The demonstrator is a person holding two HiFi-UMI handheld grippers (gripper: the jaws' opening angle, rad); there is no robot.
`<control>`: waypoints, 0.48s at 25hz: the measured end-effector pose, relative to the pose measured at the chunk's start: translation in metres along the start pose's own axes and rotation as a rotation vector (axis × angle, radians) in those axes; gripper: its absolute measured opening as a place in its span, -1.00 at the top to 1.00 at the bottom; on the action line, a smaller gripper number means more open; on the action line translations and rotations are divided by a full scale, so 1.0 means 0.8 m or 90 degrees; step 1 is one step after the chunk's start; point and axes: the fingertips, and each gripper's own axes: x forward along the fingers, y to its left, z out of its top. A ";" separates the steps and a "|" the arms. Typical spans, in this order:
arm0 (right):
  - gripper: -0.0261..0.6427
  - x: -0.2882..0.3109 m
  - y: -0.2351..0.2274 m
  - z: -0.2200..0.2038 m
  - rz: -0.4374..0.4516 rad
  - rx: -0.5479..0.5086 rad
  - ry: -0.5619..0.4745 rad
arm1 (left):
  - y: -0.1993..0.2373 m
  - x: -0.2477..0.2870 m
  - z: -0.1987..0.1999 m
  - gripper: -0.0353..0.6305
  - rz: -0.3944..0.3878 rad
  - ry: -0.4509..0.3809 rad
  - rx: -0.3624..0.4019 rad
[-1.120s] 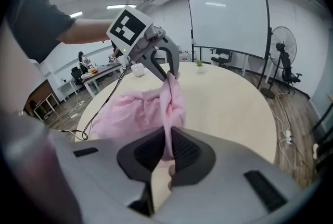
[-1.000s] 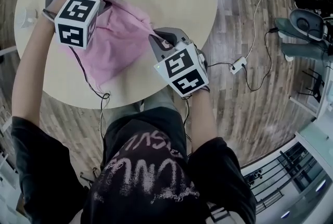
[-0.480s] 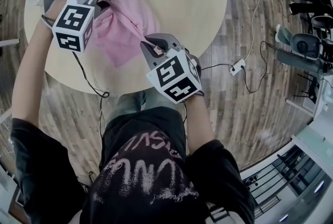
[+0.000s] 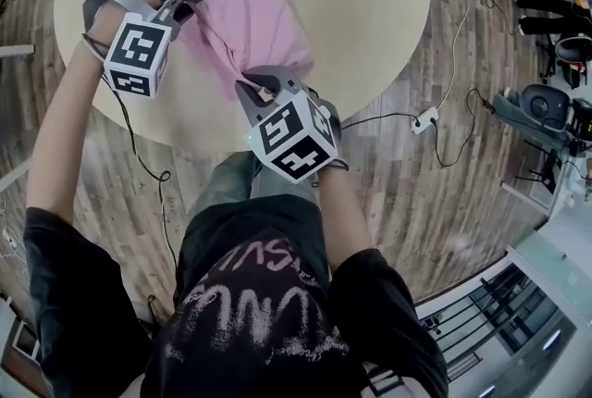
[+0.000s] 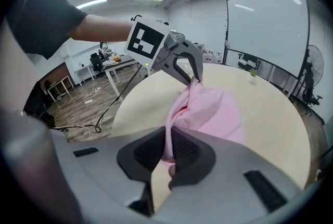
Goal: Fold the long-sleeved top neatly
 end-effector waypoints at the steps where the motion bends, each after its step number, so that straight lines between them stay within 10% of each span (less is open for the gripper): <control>1: 0.83 0.007 0.004 0.000 0.007 -0.001 0.003 | -0.005 0.003 -0.005 0.66 0.003 0.004 -0.007; 12: 0.83 0.056 0.031 -0.016 0.046 -0.026 0.053 | -0.052 0.024 -0.038 0.61 -0.031 0.016 -0.076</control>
